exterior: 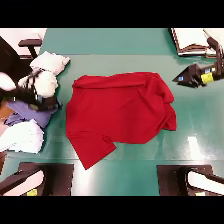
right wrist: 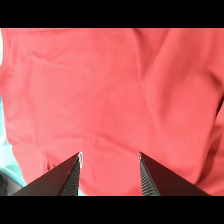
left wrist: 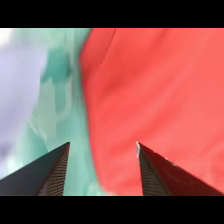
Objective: Fold the shirts.
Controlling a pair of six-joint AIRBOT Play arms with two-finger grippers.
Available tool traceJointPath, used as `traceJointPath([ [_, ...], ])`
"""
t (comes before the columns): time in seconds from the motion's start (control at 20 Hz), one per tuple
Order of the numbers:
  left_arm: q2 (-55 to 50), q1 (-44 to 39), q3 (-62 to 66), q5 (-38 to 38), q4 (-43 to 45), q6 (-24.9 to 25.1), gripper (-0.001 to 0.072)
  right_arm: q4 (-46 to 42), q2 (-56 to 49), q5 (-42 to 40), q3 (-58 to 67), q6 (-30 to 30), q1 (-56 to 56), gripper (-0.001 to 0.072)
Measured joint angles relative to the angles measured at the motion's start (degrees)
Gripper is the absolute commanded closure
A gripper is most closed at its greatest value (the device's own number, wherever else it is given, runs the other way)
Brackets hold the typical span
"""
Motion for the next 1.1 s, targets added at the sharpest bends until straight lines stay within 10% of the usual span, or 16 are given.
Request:
traceJointPath([
  [0.55,8.8,-4.4,-24.2,8.4,-9.0,1.2,0.0225,0.5,12.2,-5.0,-15.3,-0.3,-0.2,0.0305],
  [0.65,8.8,-6.0,-24.6,10.4,-8.7,0.6,0.0672,-0.1,13.2,-5.2,-16.0,-0.3,-0.2,0.0305],
  [1.1,9.4,-7.6,-14.8,9.4,-8.9,-0.1,0.0684,-19.6,15.1,-0.7,-24.5,4.5,-3.8,0.0189],
])
